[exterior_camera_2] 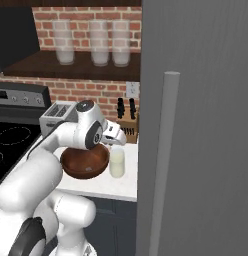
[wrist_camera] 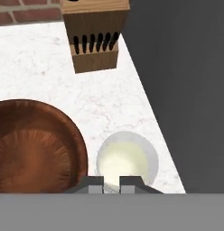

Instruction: Grab a lemon wedge from the fridge and one ice cube from the ice bowl, and put them in the glass of lemonade.

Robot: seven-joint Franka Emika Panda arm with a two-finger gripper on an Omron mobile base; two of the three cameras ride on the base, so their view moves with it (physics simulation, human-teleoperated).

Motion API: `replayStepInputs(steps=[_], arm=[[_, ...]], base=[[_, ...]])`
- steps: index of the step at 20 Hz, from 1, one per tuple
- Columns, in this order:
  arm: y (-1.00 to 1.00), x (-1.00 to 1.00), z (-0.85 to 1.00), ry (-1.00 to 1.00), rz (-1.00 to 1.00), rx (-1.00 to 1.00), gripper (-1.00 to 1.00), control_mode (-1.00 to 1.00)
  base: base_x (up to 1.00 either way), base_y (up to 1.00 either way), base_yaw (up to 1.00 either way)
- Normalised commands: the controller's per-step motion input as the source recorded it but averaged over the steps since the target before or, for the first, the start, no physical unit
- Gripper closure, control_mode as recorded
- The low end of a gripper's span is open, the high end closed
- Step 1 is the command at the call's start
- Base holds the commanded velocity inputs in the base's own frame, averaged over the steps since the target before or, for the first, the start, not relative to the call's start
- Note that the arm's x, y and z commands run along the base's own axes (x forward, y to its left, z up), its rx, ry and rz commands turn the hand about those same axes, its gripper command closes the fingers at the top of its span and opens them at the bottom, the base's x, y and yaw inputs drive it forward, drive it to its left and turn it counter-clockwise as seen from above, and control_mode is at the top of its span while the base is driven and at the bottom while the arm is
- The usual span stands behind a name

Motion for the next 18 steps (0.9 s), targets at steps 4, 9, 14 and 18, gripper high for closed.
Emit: replayStepInputs(steps=[4, 9, 14, 18], arm=[[-0.50, 0.20, 0.01, 0.00, -0.14, 0.00, 1.00, -1.00], [-0.01, 0.33, -0.05, 0.01, -0.01, -0.03, 1.00, -1.00], [0.01, 0.31, -0.15, 0.02, 0.00, -0.02, 1.00, -1.00], [0.00, 0.01, -0.27, 0.07, 0.00, -0.01, 1.00, -1.00]], base=[[0.00, 0.00, 0.00], [0.00, 0.00, 0.00], [0.00, 0.00, 0.00], [0.00, 0.00, 0.00]])
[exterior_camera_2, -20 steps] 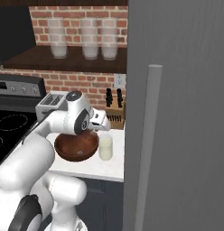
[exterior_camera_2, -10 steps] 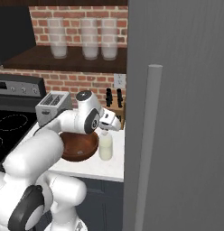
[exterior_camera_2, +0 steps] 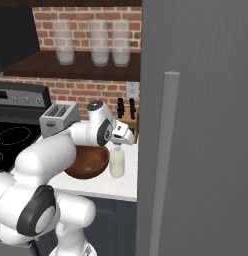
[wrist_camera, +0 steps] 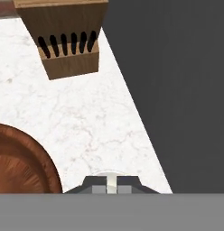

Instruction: Grab a lemon wedge from the fridge and one ice cube from the ice bowl, and put them in the glass of lemonade.

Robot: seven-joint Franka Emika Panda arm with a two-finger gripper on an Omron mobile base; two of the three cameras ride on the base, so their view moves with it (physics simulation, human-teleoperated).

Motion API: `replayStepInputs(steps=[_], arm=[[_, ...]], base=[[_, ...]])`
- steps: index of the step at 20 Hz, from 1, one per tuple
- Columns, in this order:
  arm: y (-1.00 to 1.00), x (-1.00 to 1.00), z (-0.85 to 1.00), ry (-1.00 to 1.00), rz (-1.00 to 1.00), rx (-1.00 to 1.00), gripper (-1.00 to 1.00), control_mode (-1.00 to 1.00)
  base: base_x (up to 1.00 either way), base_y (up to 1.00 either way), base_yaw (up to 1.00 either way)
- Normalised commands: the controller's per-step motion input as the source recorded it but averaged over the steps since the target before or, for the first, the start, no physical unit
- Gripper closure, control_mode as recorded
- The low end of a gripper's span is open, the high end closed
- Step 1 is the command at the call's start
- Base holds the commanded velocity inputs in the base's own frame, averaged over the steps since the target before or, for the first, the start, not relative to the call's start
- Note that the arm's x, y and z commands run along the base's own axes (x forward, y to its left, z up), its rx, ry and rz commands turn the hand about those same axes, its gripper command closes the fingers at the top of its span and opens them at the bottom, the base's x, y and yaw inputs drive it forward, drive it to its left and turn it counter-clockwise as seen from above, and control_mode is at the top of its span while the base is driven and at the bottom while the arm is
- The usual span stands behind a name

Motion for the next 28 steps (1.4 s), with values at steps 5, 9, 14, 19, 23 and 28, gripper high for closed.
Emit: replayStepInputs(steps=[5, 9, 14, 19, 23, 28], arm=[[0.00, 0.00, -0.23, 0.06, 0.00, 0.00, 1.00, -1.00], [0.00, 0.12, -0.01, 0.00, 0.00, 0.00, 1.00, -1.00], [0.00, 0.25, 0.00, 0.00, -0.01, 0.00, -1.00, -1.00], [0.01, 0.03, 0.24, 0.00, -0.01, 0.01, -1.00, -1.00], [0.46, -0.86, 0.58, 0.01, 0.00, 0.00, -1.00, -1.00], [0.67, -1.00, 0.58, 0.06, 0.01, 0.00, -1.00, -1.00]], base=[[0.00, 0.00, 0.00], [0.00, 0.00, 0.00], [0.00, 0.00, 0.00], [0.00, 0.00, 0.00], [0.00, 0.00, 0.00], [0.00, 0.00, 0.00]])
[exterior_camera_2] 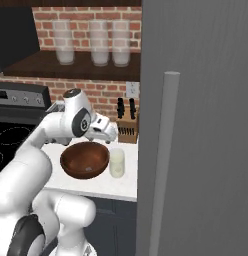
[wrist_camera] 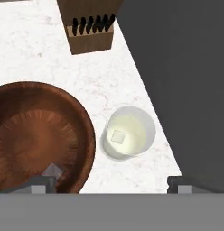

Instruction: Grab a lemon wedge from the fridge and one ice cube from the ice bowl, and put them in the glass of lemonade.

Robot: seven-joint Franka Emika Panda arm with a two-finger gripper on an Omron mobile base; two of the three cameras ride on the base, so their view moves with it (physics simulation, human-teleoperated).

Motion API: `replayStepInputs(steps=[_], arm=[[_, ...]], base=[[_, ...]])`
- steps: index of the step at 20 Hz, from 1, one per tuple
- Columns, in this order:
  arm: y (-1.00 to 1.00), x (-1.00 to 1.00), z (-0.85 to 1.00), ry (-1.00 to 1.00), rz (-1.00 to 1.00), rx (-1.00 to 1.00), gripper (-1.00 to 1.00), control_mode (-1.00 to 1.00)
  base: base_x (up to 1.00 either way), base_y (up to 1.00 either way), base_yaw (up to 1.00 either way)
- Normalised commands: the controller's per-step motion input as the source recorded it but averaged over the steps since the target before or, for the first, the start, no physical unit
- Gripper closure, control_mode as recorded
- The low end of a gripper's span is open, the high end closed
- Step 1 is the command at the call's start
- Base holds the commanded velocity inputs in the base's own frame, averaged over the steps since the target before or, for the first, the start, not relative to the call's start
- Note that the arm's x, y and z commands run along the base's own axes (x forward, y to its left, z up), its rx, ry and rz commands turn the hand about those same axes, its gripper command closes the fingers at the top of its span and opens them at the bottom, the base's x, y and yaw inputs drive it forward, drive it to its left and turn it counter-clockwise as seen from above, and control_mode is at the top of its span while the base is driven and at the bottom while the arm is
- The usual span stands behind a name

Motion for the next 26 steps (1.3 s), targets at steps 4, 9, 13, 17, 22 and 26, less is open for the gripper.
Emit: replayStepInputs(steps=[4, 9, 13, 17, 22, 26], arm=[[0.46, -0.80, 0.35, 0.10, 0.04, 0.03, -1.00, -1.00], [0.04, -0.58, 0.12, 0.07, 0.04, 0.11, -1.00, -1.00], [0.00, -0.03, 0.00, 0.00, 0.00, 0.03, -1.00, -1.00], [-0.05, -0.73, 0.00, -0.04, 0.07, 0.00, -1.00, 1.00], [0.00, 0.00, 0.00, 0.00, 0.00, 0.00, -1.00, 1.00], [0.00, 0.00, 0.00, 0.00, 0.00, 0.00, -1.00, 1.00]], base=[[0.00, 0.00, 0.00], [0.00, 0.00, 0.00], [0.00, 0.00, 0.00], [-0.25, -0.02, 0.03], [-1.00, -0.15, 0.09], [-0.92, -0.31, 0.03]])
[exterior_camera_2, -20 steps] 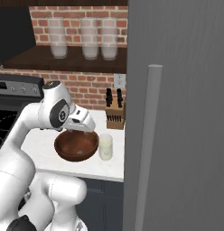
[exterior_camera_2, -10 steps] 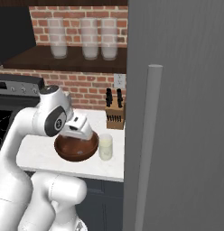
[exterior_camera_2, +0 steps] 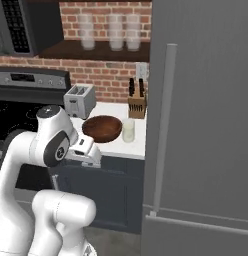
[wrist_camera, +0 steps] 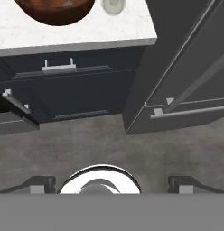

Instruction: Grab a lemon wedge from the fridge and one ice cube from the ice bowl, and put them in the glass of lemonade.

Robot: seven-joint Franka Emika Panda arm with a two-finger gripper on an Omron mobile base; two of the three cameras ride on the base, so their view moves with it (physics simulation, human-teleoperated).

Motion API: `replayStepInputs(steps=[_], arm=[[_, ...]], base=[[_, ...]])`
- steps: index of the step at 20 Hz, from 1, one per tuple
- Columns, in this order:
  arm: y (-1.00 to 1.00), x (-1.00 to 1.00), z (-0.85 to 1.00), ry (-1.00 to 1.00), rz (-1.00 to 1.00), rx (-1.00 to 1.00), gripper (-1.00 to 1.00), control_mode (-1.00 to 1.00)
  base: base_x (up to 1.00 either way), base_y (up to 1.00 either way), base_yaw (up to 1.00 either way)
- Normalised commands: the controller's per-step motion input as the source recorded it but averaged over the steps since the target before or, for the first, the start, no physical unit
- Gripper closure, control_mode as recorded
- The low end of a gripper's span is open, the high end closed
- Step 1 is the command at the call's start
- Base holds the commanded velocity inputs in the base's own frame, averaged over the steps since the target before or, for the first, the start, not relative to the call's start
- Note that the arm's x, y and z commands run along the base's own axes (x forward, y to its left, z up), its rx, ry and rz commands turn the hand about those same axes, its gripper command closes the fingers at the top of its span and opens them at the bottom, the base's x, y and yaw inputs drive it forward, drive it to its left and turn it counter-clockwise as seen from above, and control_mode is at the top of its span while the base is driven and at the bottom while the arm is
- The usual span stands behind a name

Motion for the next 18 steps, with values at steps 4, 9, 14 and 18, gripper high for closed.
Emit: replayStepInputs(steps=[4, 9, 14, 18], arm=[[0.00, 0.00, 0.00, 0.00, 0.00, 0.00, -1.00, 1.00], [0.00, 0.00, 0.00, 0.00, 0.00, 0.00, -1.00, 1.00], [0.00, 0.00, 0.00, 0.00, 0.00, 0.00, -1.00, 1.00], [0.00, 0.00, 0.00, 0.00, 0.00, 0.00, -1.00, 1.00]], base=[[-0.38, -0.93, 0.00], [-0.15, -0.92, 0.02], [0.00, -0.15, 0.02], [-0.39, -0.01, 0.10]])
